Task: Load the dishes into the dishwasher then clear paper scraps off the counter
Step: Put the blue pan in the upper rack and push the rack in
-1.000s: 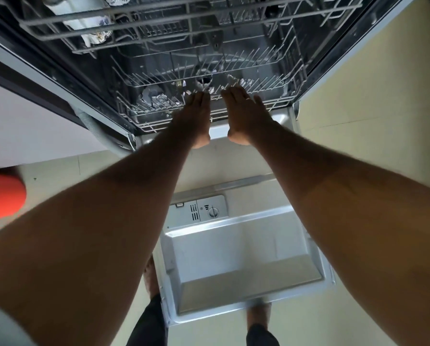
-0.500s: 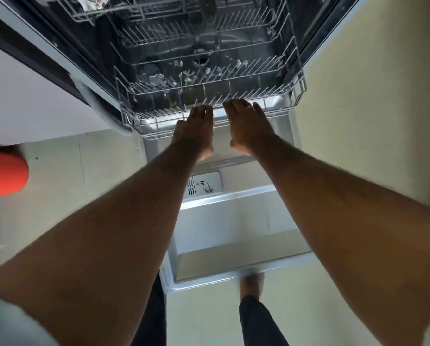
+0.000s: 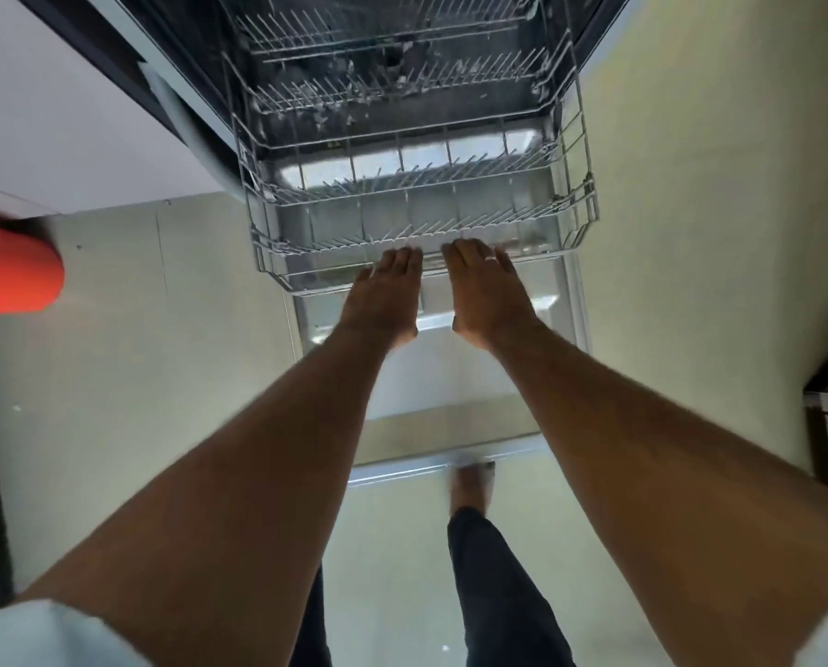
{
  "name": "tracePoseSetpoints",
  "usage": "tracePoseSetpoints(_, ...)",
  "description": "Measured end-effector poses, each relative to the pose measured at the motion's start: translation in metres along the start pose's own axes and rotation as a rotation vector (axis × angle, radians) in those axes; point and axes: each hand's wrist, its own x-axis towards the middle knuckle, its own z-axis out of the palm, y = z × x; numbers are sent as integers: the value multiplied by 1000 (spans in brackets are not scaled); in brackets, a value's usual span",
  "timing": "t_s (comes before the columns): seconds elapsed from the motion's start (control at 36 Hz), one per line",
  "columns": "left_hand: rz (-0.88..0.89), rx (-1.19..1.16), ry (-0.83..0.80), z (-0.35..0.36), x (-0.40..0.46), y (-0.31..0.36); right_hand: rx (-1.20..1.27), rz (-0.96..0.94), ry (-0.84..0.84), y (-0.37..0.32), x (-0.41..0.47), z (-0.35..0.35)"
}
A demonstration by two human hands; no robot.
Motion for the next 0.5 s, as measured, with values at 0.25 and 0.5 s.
tracePoseSetpoints(0.25,3,-10,-106,28,-51,25,-11,-30,-101,0,-60,24)
tracePoseSetpoints(0.5,16,-23,-203,56,-97,45,3,-80,-119,-1,-119,47)
